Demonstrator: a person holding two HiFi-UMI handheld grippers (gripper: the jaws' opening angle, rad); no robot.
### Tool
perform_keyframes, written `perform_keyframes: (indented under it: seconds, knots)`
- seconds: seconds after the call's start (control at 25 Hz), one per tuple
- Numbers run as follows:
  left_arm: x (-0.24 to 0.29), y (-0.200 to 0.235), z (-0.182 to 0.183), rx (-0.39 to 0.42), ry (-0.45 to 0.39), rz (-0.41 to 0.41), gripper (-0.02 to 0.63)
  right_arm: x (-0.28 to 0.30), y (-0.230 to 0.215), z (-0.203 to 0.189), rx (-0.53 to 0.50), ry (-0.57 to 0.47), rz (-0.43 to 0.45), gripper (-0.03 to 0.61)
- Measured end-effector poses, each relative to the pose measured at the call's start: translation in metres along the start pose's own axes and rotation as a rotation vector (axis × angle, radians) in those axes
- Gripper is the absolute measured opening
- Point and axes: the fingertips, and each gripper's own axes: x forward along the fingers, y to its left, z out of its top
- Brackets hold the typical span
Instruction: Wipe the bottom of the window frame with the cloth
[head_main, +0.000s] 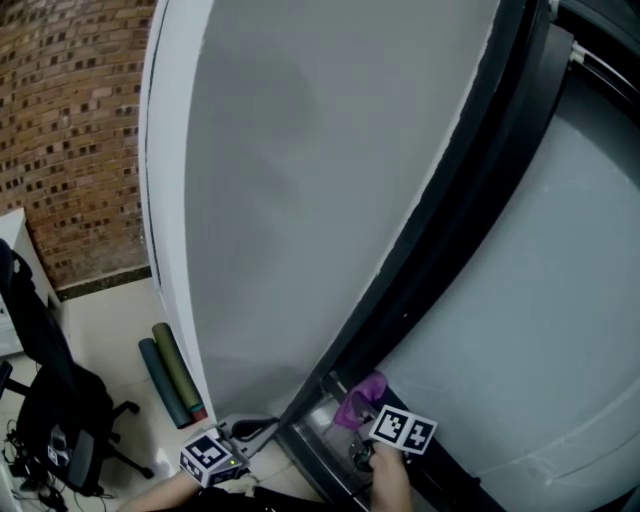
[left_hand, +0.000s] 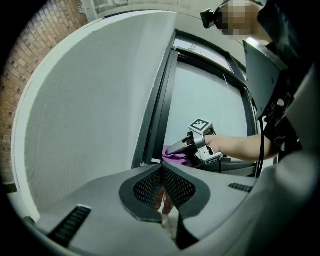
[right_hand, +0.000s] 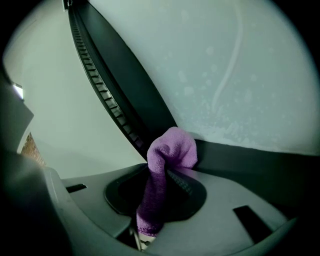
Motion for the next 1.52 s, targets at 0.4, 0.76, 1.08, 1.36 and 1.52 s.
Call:
perform_keyframes:
  seconds: [0.4,0.76,1.08,1.36,1.52]
  knots:
    - [-0.004,-0.015,-0.002,0.016,0.019,-0.051,0.005,-0.013,0.035,-0.037,-0.029,0.018,0.194,0.084]
    - [-0.008,-0.028,0.001,0.053,0.028,-0.051,0.005,-0.051,0.061,-0.074,-0.169,-0.064,0.343,0.084]
    - [-0.008,-0.05,0.008,0.096,0.048,-0.037,0.005,-0.095,0.062,-0.069,-0.34,-0.246,0.34,0.084]
    - [-0.013,-0.057,0.015,0.074,-0.007,-0.053,0.005,-0.127,0.057,-0.069,-0.362,-0.352,0.277,0.083]
    - [0.003,-0.059,0.025,0.084,-0.063,-0.096,0.005,-0.141,0.041,-0.065,-0.381,-0.42,0.198,0.083]
